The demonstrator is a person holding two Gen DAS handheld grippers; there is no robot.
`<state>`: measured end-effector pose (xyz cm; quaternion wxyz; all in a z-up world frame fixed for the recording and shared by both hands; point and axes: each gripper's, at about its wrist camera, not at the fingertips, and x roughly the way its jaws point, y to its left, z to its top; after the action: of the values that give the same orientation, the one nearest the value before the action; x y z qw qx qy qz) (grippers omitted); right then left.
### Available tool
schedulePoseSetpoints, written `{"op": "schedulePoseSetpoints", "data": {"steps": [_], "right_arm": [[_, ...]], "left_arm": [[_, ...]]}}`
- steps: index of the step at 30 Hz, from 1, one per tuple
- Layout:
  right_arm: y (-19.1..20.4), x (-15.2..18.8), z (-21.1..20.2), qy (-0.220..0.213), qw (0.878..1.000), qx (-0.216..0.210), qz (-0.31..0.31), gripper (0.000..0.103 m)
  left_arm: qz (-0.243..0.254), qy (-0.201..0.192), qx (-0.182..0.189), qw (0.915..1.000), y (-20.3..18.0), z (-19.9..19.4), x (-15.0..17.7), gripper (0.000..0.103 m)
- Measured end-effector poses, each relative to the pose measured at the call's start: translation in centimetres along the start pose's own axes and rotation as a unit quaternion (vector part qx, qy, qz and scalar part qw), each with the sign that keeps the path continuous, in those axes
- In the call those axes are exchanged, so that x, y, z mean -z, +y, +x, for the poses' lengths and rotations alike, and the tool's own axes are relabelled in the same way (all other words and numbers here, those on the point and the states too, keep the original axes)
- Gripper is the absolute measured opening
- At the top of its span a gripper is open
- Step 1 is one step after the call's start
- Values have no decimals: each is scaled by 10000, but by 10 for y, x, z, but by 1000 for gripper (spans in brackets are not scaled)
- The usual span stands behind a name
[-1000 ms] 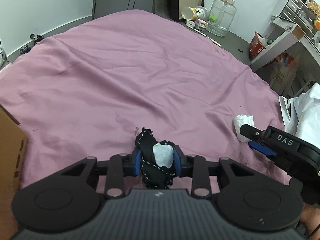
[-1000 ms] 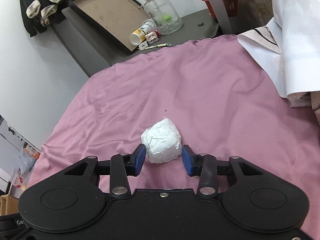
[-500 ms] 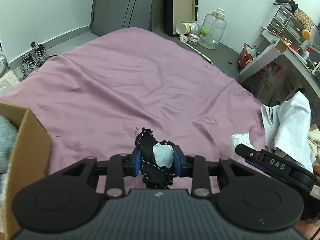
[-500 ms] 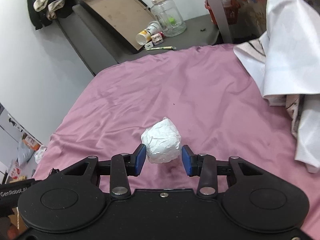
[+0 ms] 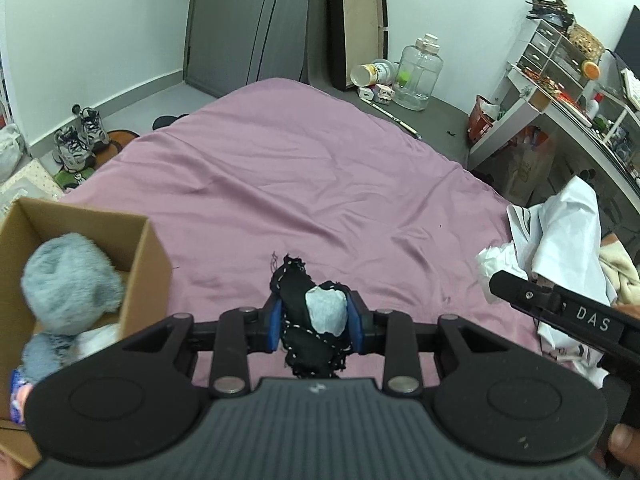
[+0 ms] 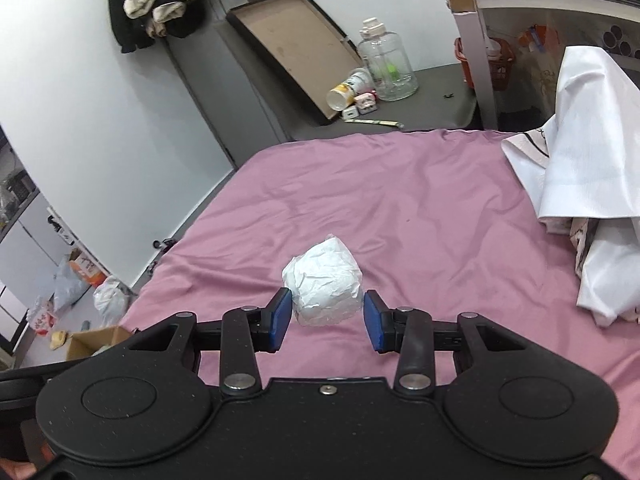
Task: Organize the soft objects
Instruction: 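Carry the lace pouch and tissue ball with both grippers over the box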
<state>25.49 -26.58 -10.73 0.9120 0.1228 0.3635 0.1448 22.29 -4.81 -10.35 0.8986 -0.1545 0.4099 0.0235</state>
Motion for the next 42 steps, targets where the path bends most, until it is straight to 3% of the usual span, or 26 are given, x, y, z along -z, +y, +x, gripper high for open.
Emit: {"op": "schedulePoseSetpoints", "data": {"steps": [14, 23, 34, 37, 42], "right_arm": [[66, 29, -40, -43, 9981, -269, -546, 39], [110, 36, -41, -93, 9937, -530, -986, 39], [152, 50, -35, -39, 9869, -810, -1392, 39], [160, 53, -36, -42, 9862, -879, -1405, 39], [170, 55, -35, -71, 9847, -1078, -1365, 39]], "left_arm": [[145, -32, -18, 9999, 54, -47, 7, 31], [14, -67, -201, 9998, 93, -66, 8, 32], [-226, 324, -273, 9988, 132, -65, 27, 33], [-323, 513, -293, 9977, 139, -62, 30, 35], [-390, 520, -392, 9971, 150, -74, 27, 50]]}}
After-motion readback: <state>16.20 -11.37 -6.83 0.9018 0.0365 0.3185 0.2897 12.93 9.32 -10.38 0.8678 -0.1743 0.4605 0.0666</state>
